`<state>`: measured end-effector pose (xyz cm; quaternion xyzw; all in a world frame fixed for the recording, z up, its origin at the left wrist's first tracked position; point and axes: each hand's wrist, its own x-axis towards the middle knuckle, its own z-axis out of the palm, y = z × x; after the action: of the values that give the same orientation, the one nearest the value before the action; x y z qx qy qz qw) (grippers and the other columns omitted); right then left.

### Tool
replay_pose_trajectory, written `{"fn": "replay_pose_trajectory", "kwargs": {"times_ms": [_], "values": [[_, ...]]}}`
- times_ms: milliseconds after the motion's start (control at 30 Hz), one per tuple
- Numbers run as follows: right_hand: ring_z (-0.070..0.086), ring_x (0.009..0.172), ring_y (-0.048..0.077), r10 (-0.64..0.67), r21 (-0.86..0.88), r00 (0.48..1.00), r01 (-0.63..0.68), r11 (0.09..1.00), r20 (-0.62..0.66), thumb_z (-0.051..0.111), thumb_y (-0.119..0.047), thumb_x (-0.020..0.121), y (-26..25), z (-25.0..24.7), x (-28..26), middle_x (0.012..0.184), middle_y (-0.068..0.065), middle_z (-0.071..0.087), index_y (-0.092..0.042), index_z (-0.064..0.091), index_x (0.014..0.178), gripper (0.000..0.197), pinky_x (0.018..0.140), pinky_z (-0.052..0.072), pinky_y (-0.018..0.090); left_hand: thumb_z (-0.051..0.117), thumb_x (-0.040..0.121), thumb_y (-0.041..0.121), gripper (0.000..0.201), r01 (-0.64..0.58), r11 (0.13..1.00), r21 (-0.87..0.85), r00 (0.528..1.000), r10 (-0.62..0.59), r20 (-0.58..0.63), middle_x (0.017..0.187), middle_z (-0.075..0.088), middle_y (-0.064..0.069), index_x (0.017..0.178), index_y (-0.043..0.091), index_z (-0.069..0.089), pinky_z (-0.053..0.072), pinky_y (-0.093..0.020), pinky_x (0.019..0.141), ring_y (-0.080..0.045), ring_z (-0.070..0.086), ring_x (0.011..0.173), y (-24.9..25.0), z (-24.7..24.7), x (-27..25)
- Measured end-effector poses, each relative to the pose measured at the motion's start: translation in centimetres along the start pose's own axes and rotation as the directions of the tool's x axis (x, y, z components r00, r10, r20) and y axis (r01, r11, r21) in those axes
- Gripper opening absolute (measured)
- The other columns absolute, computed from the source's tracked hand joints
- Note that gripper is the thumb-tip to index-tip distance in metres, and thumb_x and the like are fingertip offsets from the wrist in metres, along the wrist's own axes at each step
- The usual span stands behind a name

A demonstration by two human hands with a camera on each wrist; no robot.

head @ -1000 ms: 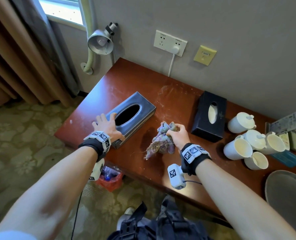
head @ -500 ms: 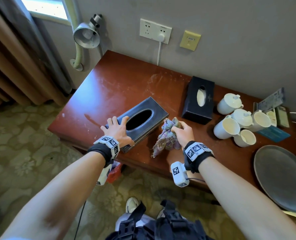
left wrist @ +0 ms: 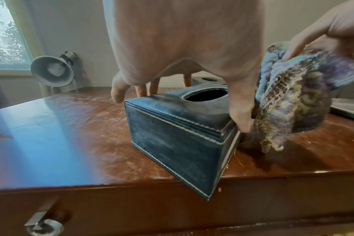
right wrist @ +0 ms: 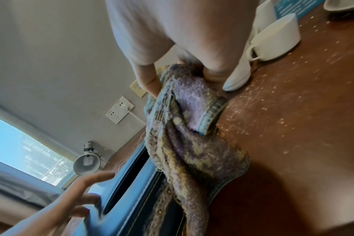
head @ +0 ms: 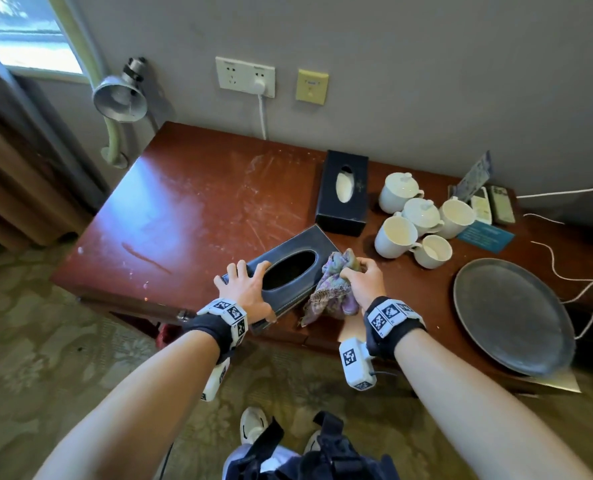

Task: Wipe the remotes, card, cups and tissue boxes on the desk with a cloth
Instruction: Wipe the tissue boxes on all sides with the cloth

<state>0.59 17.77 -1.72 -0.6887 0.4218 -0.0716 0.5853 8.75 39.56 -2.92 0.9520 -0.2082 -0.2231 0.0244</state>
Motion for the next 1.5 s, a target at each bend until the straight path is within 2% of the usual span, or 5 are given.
{"fn": "replay_pose_trajectory", "kwargs": {"times_ms": [700, 1000, 1167, 1333, 1500], "values": [[0.057, 0.102, 0.022, -0.146, -0.172, 0.984, 0.128, 0.977, -0.099, 0.063, -0.014, 0.086, 0.0, -2.6, 0.9, 0.111, 0.004, 0.063, -0.017, 0.060, 0.118, 0.031, 0.088, 0.041, 0.026, 0.078, 0.063, 0.068, 0.133, -0.073, 0.996, 0.045, 0.997, 0.072, 0.043, 0.164, 0.003, -0.006, 0.156, 0.029, -0.008, -0.001, -0.071, 0.113, -0.030, 0.002, 0.151, 0.2, -1.3, 1.9], [0.035, 0.134, 0.030, -0.312, -0.426, 0.949, 0.268, 0.864, -0.036, 0.050, -0.012, 0.094, 0.8, 1.0, 3.7, 0.140, 0.012, 0.045, -0.019, 0.052, 0.137, 0.043, 0.113, 0.024, 0.034, 0.074, 0.064, 0.074, 0.136, -0.106, 0.994, -0.027, 0.986, 0.109, 0.124, 0.166, -0.007, 0.000, 0.157, 0.018, -0.009, -0.011, -0.068, 0.114, -0.025, -0.009, 0.153, -3.0, -1.1, 2.3], [0.038, 0.137, 0.032, -0.487, -0.648, 0.871, 0.409, 0.642, 0.068, 0.036, -0.051, 0.093, 3.3, 3.6, 4.3, 0.151, 0.009, 0.042, -0.020, 0.050, 0.141, 0.059, 0.110, 0.031, 0.053, 0.076, 0.065, 0.070, 0.135, -0.067, 0.996, -0.058, 0.988, 0.074, 0.132, 0.166, -0.010, 0.003, 0.157, 0.020, -0.009, -0.013, -0.068, 0.114, -0.023, -0.012, 0.152, -2.5, -0.9, 2.3], [0.044, 0.134, 0.027, -0.661, -0.632, 0.731, 0.595, 0.497, 0.168, 0.045, -0.043, 0.097, 5.8, 4.9, 1.2, 0.144, 0.007, 0.052, -0.022, 0.063, 0.129, 0.042, 0.112, 0.023, 0.037, 0.074, 0.066, 0.071, 0.135, -0.073, 0.995, -0.069, 0.989, 0.082, 0.124, 0.166, -0.012, 0.003, 0.157, 0.021, -0.011, -0.014, -0.066, 0.114, -0.020, -0.013, 0.152, -2.8, -0.8, 2.3], [0.034, 0.142, 0.034, -0.639, -0.641, 0.682, 0.676, 0.364, 0.356, 0.047, -0.029, 0.095, 5.8, 2.6, 3.2, 0.147, 0.013, 0.048, -0.019, 0.061, 0.128, 0.037, 0.119, 0.019, 0.048, 0.075, 0.067, 0.069, 0.133, -0.067, 0.995, -0.076, 0.990, 0.076, 0.115, 0.166, -0.011, 0.002, 0.157, 0.021, -0.010, -0.014, -0.064, 0.115, -0.019, -0.013, 0.152, -2.7, -0.8, 2.1]]}}
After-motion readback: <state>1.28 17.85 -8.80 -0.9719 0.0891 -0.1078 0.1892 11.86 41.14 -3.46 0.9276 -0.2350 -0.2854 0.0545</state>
